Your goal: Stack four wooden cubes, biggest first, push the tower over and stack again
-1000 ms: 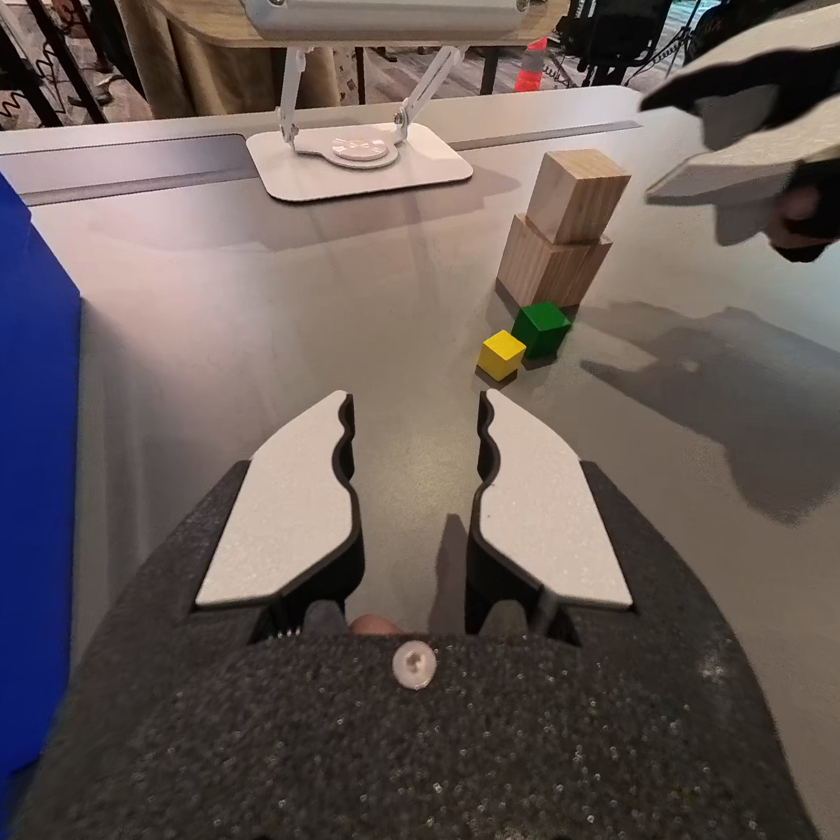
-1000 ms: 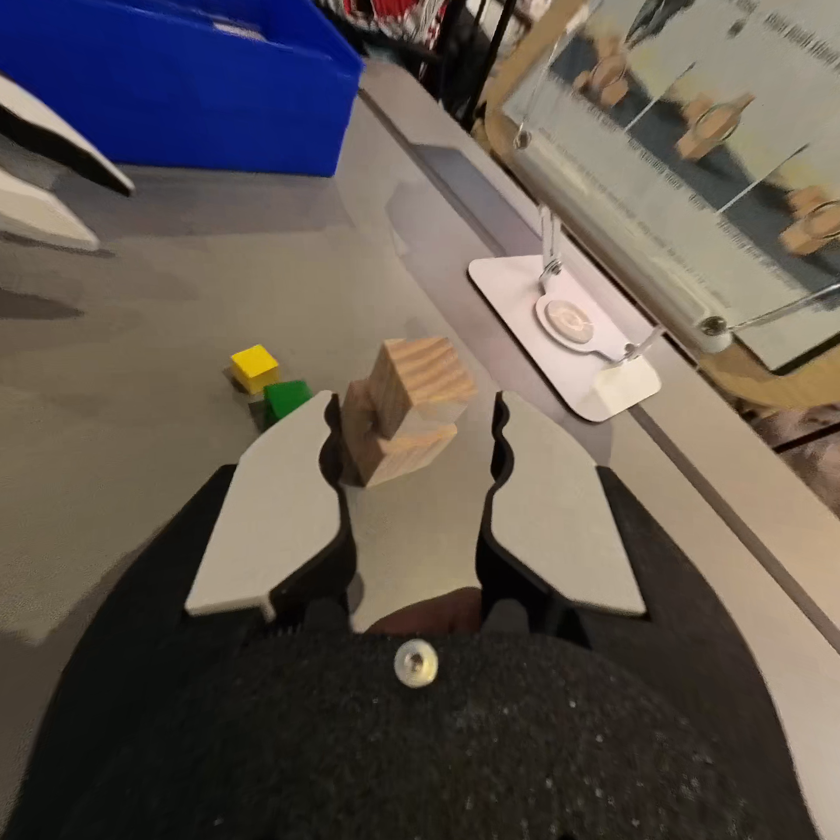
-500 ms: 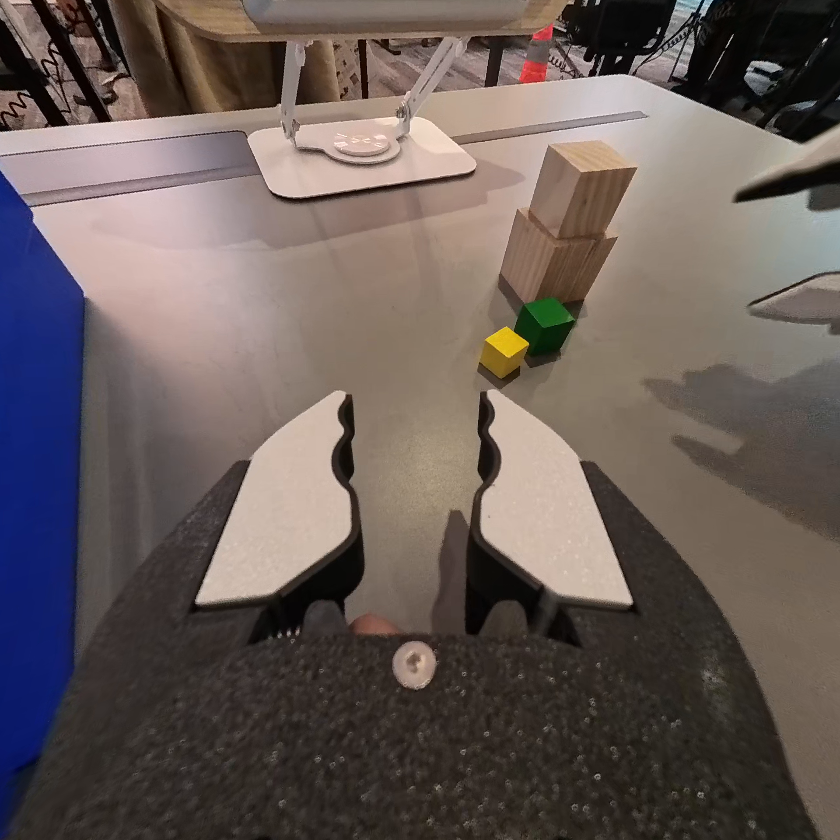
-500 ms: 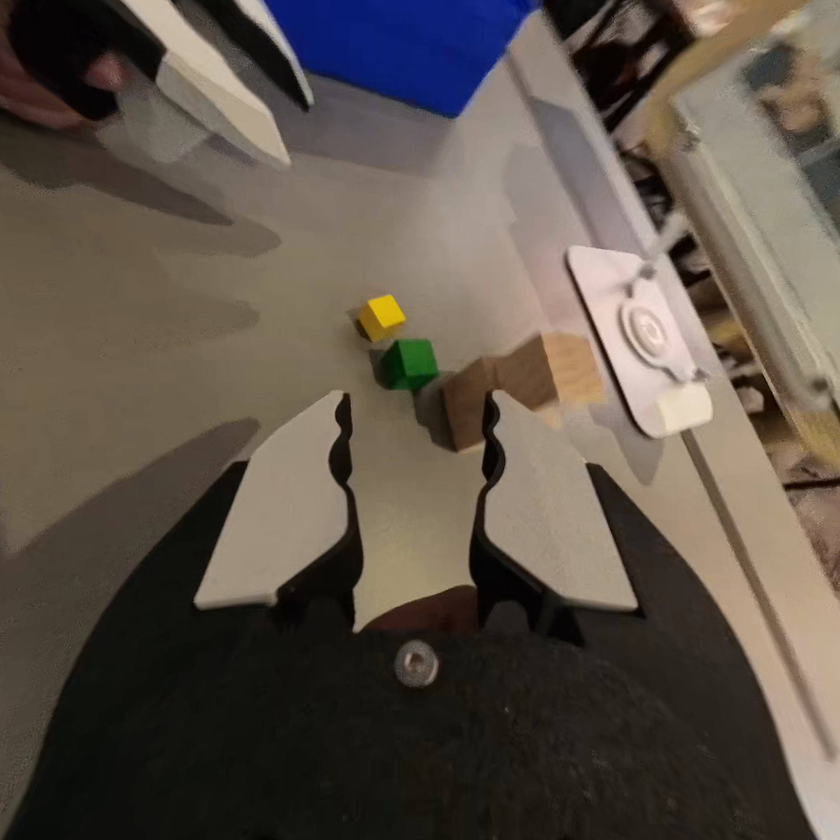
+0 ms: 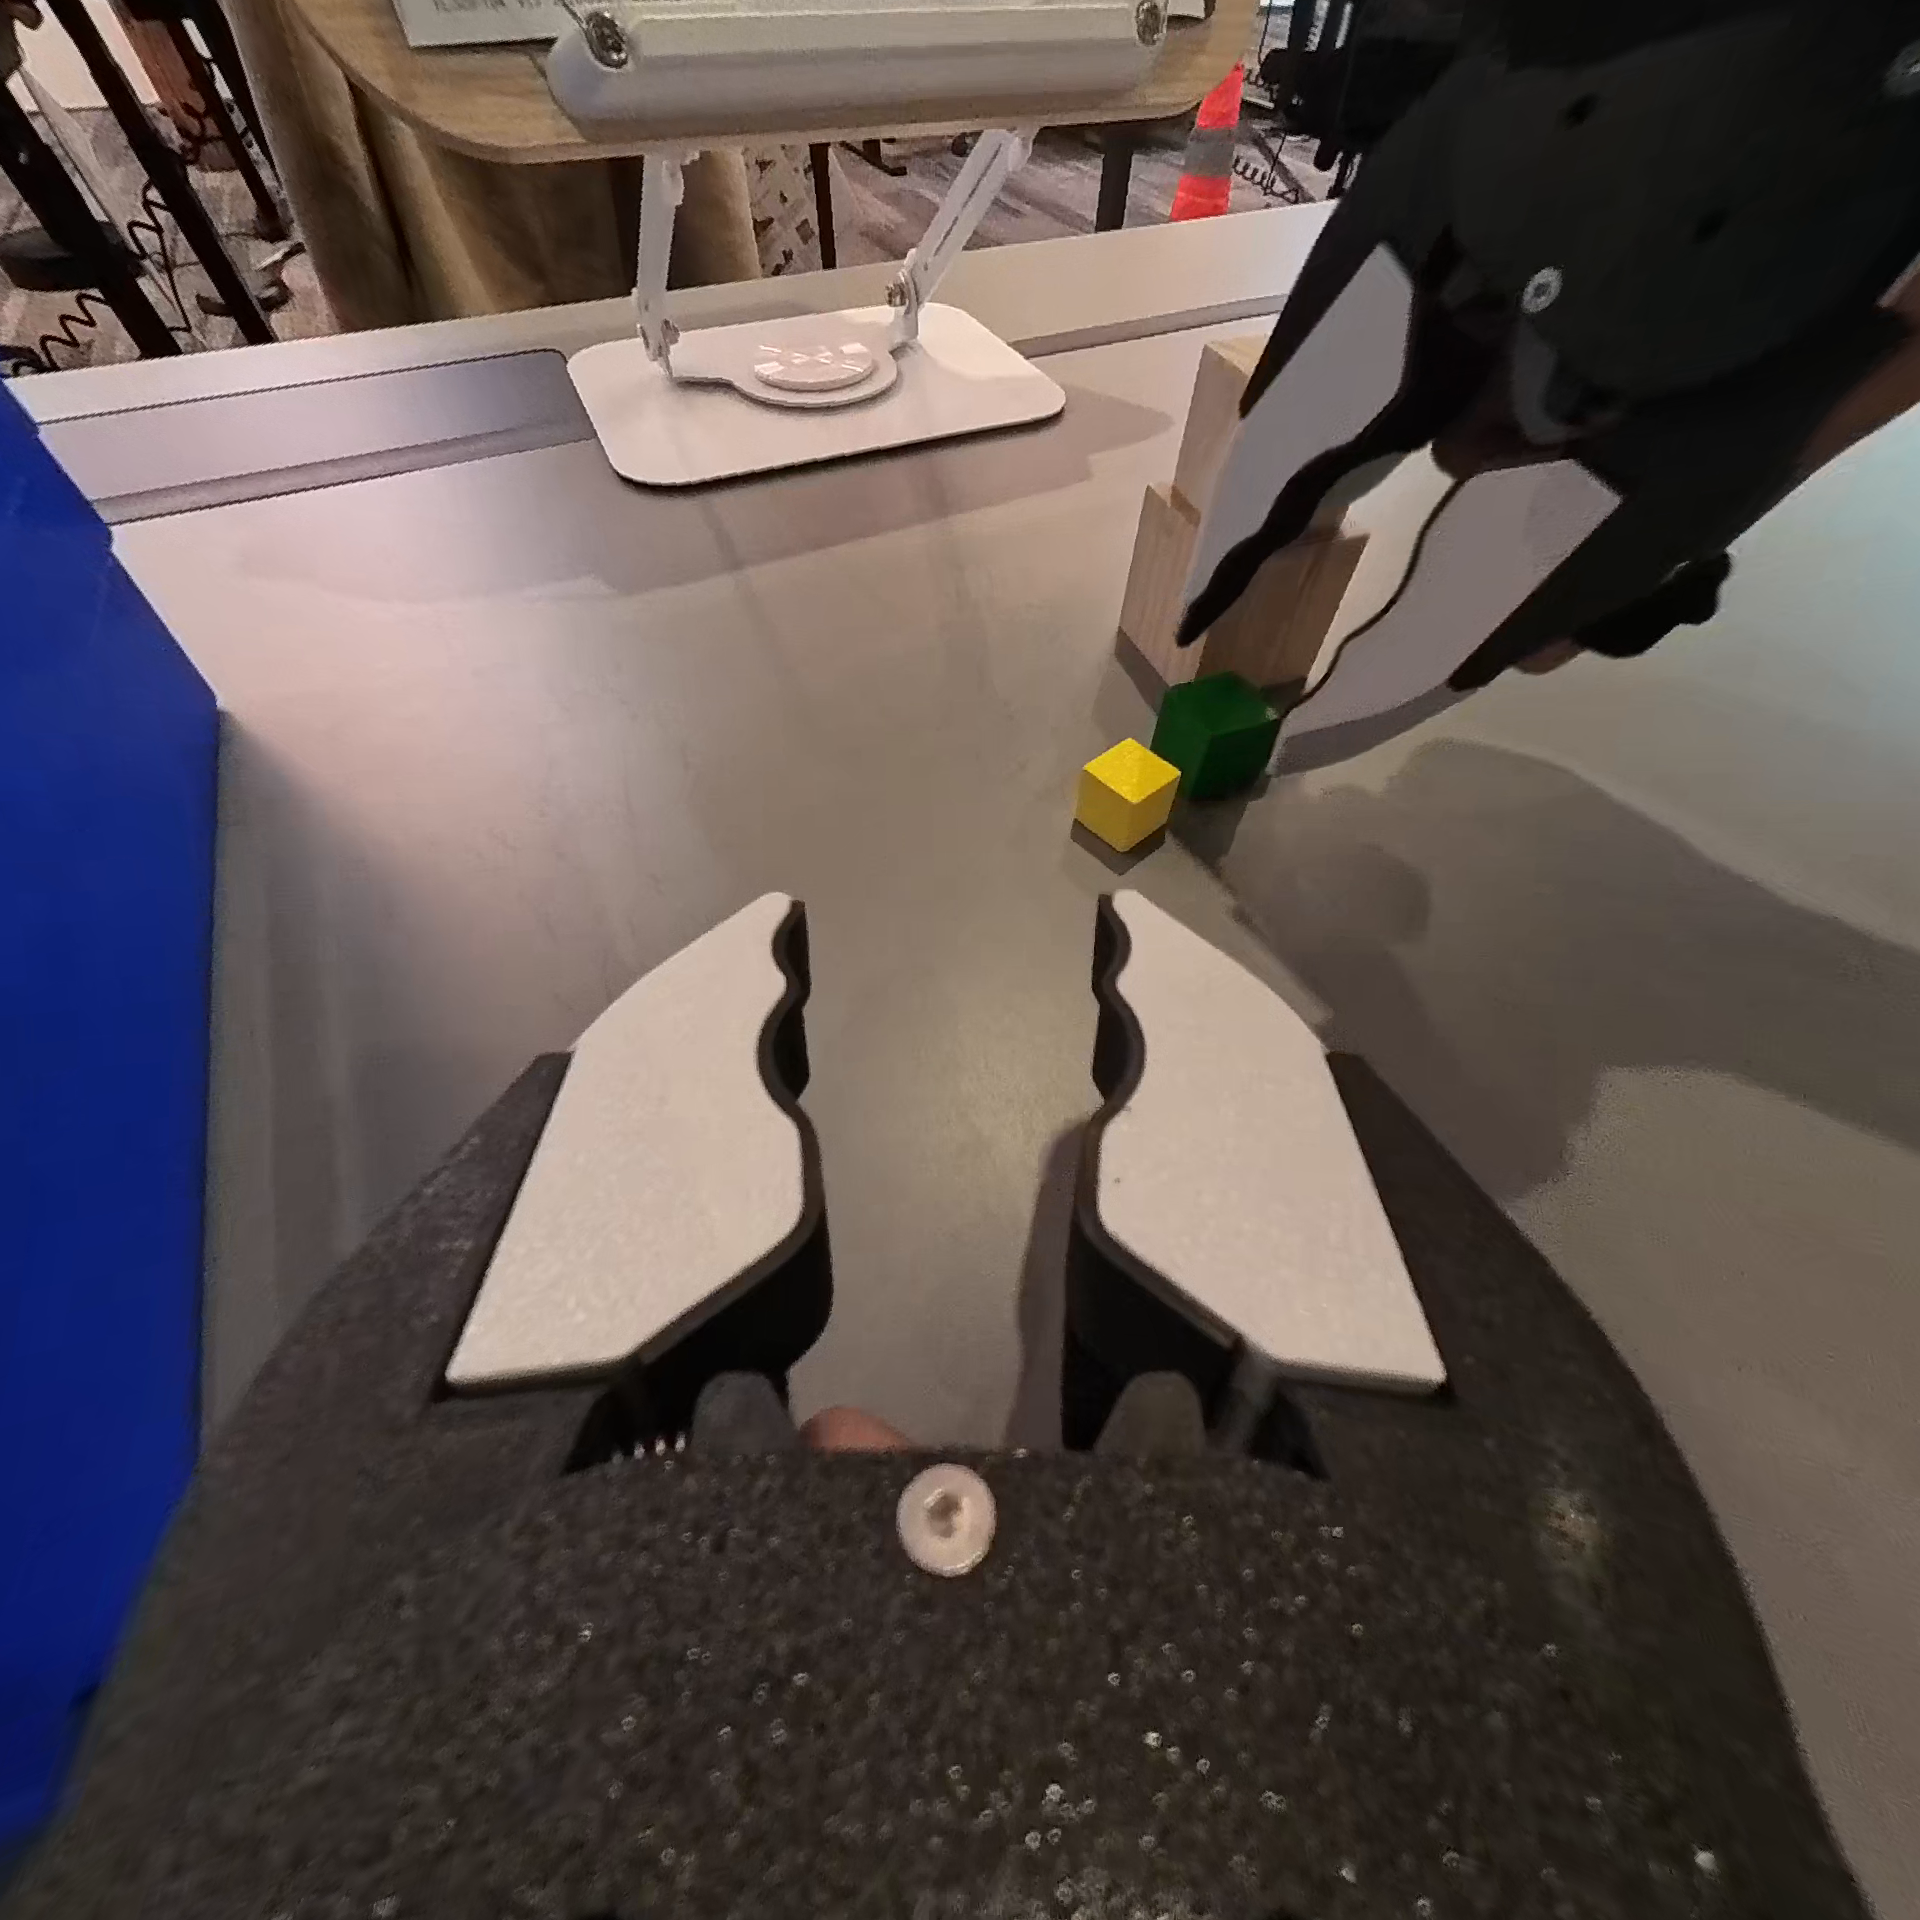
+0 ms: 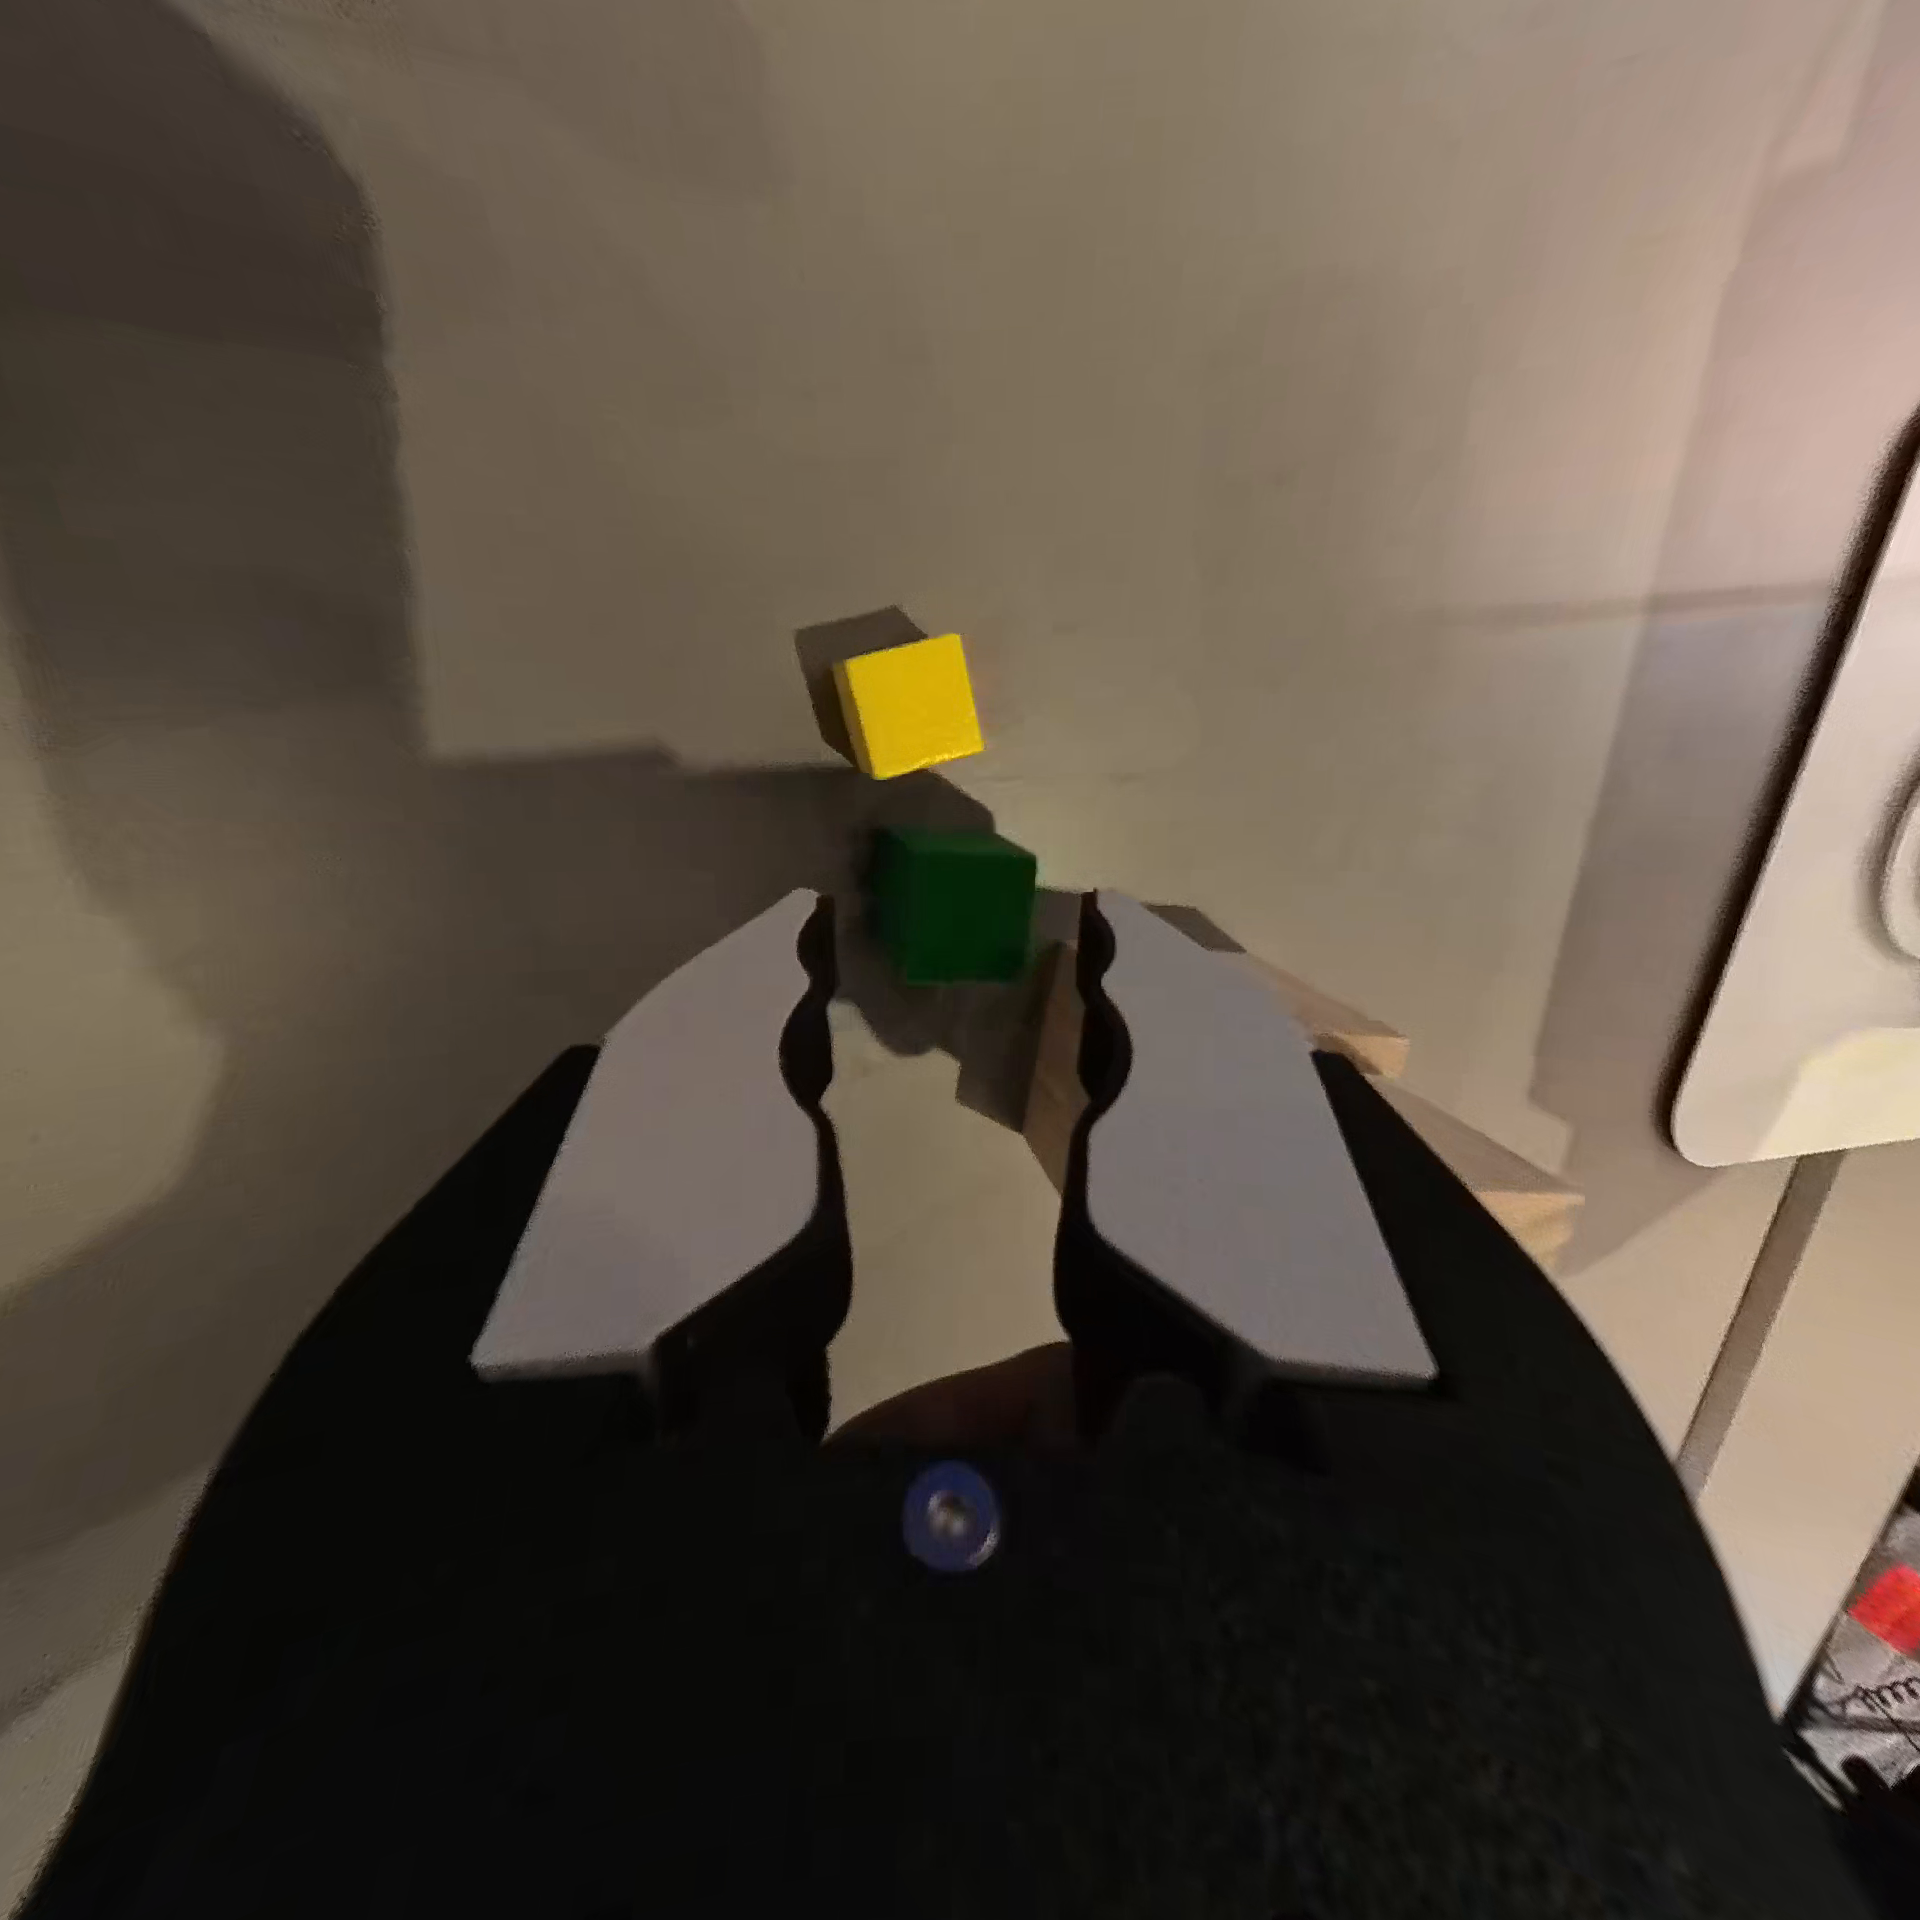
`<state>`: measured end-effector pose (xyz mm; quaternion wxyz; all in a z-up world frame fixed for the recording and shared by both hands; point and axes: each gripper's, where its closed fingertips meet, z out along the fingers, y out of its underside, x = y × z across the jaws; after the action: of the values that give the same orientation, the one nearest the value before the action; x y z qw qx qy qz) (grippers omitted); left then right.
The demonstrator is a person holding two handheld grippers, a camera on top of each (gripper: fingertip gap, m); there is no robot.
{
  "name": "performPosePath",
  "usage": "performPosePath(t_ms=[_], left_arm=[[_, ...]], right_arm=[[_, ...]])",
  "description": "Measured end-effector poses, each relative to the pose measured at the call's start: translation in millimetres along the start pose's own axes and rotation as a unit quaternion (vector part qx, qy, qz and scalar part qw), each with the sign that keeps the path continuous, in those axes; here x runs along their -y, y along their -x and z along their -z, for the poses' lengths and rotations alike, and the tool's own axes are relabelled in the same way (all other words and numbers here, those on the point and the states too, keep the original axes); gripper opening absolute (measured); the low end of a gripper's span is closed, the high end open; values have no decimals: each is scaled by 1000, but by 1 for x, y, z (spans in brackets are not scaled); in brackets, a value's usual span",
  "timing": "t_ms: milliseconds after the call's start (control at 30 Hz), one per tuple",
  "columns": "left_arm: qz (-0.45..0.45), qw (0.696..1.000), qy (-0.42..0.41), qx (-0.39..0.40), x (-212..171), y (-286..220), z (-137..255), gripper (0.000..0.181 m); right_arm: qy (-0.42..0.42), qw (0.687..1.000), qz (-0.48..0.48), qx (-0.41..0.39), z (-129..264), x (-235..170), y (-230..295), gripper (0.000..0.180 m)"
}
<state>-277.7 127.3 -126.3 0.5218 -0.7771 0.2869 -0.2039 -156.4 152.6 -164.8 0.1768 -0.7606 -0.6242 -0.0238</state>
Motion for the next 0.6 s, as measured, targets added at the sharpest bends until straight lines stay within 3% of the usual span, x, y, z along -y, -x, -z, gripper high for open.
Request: performPosePath(t_ms=[200, 367, 600], left_arm=[[0, 1000, 18, -5, -4, -1, -4, 52], [-2, 1000, 20, -6, -5, -2, -4, 52], [-6, 1000, 22, -5, -5, -2, -5, 52]], right_arm=[[32, 999, 19, -14, -11, -4, 0, 30], [28, 999, 33, -28, -5, -1, 3, 29], [-48, 994, 22, -100, 88, 21, -26, 29]])
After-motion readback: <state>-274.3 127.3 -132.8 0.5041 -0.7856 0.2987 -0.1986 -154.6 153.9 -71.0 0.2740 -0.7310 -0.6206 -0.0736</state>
